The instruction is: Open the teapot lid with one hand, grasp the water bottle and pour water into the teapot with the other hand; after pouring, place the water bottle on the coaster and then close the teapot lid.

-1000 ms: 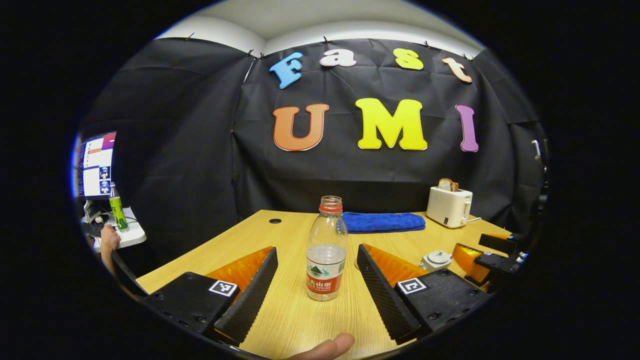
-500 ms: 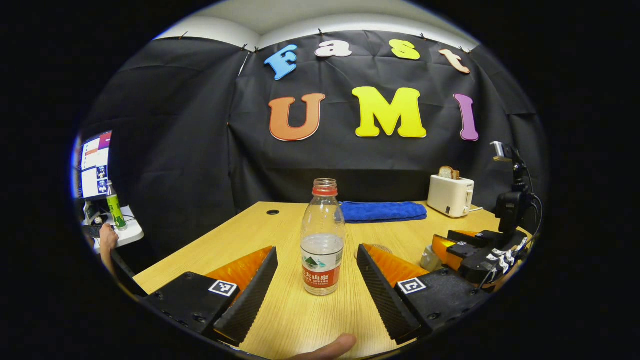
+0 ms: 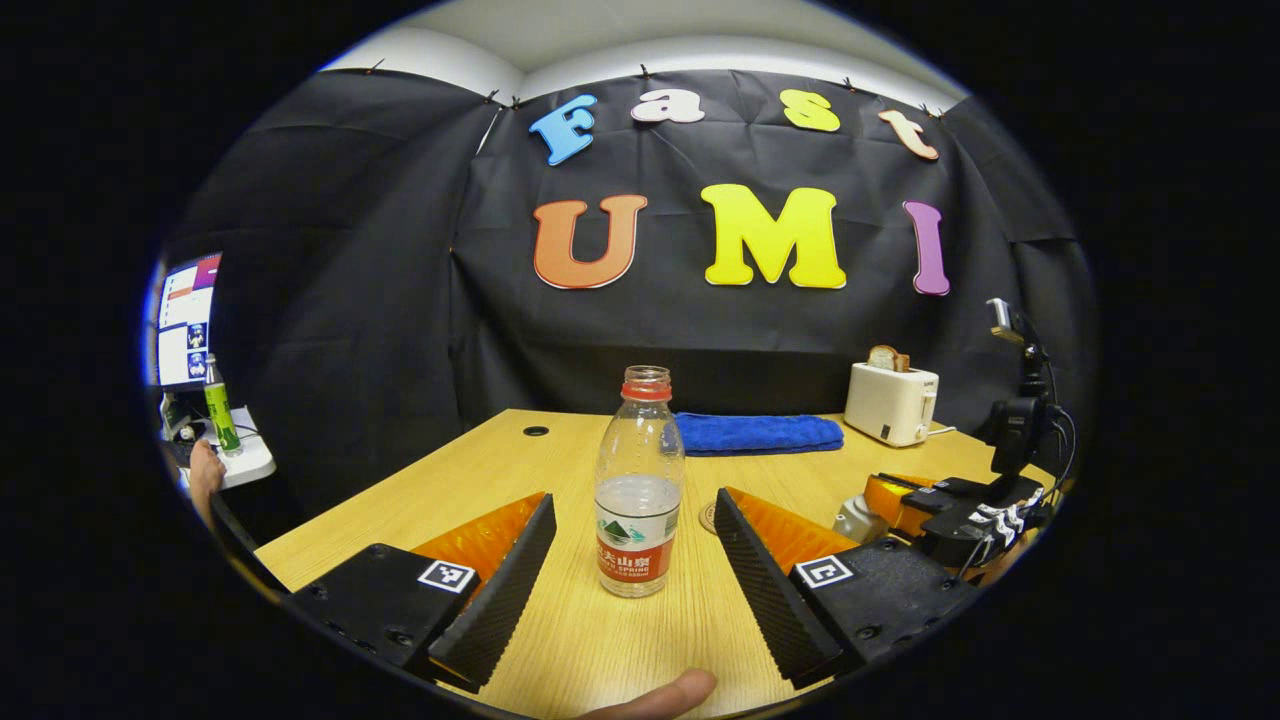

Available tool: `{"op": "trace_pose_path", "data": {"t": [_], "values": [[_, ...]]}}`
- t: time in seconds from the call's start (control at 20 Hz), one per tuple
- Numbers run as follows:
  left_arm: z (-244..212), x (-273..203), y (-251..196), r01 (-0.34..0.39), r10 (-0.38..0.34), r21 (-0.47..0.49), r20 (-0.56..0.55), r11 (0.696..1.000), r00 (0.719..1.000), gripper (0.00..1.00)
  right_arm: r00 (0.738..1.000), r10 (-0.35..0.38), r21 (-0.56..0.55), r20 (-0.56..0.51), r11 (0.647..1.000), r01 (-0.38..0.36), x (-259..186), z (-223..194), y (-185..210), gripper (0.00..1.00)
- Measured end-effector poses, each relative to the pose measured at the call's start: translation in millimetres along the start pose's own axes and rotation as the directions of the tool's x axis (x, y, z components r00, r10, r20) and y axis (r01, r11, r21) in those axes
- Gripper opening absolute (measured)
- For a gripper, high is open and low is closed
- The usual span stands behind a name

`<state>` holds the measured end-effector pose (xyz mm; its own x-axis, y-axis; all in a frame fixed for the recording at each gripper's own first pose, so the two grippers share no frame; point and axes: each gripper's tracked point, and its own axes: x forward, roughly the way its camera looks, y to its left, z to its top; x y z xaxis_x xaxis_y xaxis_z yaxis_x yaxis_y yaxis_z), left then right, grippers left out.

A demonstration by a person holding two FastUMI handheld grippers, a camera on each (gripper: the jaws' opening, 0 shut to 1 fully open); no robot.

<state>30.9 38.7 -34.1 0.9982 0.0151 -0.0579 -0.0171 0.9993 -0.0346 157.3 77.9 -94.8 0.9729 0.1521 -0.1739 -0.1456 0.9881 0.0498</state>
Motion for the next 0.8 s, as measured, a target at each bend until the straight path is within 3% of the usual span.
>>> {"op": "trace_pose_path", "data": {"t": [0.3,0.55,0.7,0.8], "values": [[-11.7,6.4,-13.8,0.095,-0.095,-0.040,0.001,0.995,0.995,1.00,1.000,0.018,0.027,0.021,0.999,-0.018,-6.7,16.8,-3.6,0.00],[-30.1,18.9,-12.5,0.101,-0.101,-0.006,-0.029,0.995,0.994,1.00,0.998,0.023,0.002,0.056,1.000,-0.023,-21.0,35.1,-16.2,0.00],[-39.6,34.9,4.8,0.046,-0.044,0.064,-0.033,0.997,0.999,1.00,0.998,0.026,0.000,0.059,1.000,-0.026,-30.9,39.6,-27.3,0.00],[-39.4,43.7,5.0,0.052,-0.050,0.087,-0.021,0.995,0.999,1.00,0.997,0.011,-0.015,0.074,1.000,-0.010,-38.5,43.3,-37.9,0.00]]}}
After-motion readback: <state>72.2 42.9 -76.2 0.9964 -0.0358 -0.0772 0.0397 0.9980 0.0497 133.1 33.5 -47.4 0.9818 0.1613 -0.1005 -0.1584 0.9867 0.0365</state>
